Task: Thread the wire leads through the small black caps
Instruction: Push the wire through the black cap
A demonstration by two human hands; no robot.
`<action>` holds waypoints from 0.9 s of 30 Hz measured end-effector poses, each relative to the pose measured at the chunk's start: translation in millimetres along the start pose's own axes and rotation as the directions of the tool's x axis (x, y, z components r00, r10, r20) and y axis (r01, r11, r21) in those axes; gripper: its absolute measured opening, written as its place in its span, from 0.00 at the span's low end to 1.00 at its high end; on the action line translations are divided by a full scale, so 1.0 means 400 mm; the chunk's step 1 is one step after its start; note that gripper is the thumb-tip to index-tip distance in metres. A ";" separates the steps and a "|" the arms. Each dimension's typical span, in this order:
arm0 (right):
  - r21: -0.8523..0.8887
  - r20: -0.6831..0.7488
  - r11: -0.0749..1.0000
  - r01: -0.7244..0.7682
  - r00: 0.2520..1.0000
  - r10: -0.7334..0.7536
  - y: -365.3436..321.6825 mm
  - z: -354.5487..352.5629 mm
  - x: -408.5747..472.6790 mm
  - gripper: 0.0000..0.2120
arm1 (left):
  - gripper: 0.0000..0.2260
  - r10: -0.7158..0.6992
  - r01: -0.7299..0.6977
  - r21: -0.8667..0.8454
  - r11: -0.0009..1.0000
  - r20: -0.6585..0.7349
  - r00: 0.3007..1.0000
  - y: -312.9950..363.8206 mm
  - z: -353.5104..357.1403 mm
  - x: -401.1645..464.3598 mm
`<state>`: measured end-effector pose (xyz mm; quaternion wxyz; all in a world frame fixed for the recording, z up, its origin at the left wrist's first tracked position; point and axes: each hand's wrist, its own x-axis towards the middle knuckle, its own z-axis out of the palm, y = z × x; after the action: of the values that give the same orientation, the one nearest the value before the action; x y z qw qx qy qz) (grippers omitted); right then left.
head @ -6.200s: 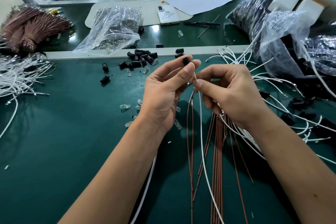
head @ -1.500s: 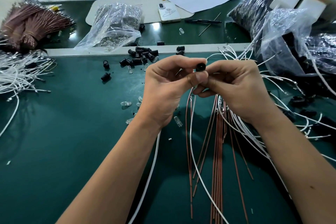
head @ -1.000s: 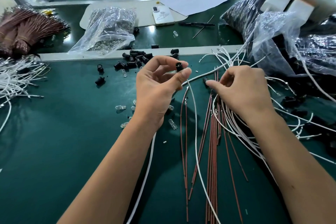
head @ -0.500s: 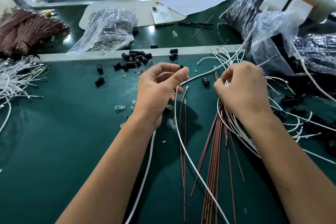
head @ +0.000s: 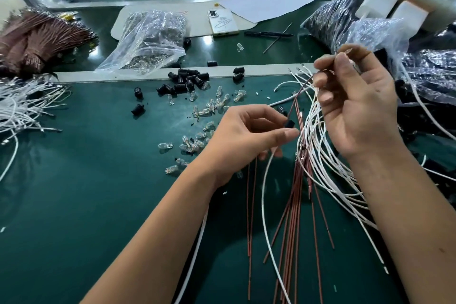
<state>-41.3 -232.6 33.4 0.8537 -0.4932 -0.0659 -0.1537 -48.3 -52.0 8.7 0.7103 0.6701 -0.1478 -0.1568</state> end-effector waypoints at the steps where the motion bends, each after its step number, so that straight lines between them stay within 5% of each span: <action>1: 0.011 0.008 1.000 -0.020 1.000 0.020 0.000 -0.001 0.000 0.03 | 0.06 0.012 -0.012 -0.010 1.000 -0.023 1.000 0.000 0.002 0.001; 5: -0.289 0.034 0.945 -0.152 0.985 0.169 0.012 -0.003 -0.001 0.09 | 0.08 0.067 -0.104 -0.205 0.973 -0.179 0.982 0.004 -0.014 0.013; 9: -0.527 0.272 0.807 -0.267 0.846 0.458 0.046 0.011 -0.029 0.11 | 0.06 0.067 -0.153 -0.374 0.915 -0.232 0.970 0.009 -0.035 0.014; 19: -0.512 0.238 0.800 -0.313 0.843 0.483 0.059 0.015 -0.031 0.14 | 0.07 0.012 -0.091 -0.331 0.939 -0.233 0.972 0.006 -0.028 0.009; 27: -0.405 0.259 0.858 -0.316 0.860 0.439 0.065 0.030 -0.039 0.07 | 0.07 0.081 -0.149 -0.251 0.956 -0.262 0.962 0.010 -0.019 0.007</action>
<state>-47.2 -207.2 13.9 0.7412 -0.6584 -0.0855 0.0986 -42.5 -46.1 12.4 0.8154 0.5722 -0.0739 -0.0481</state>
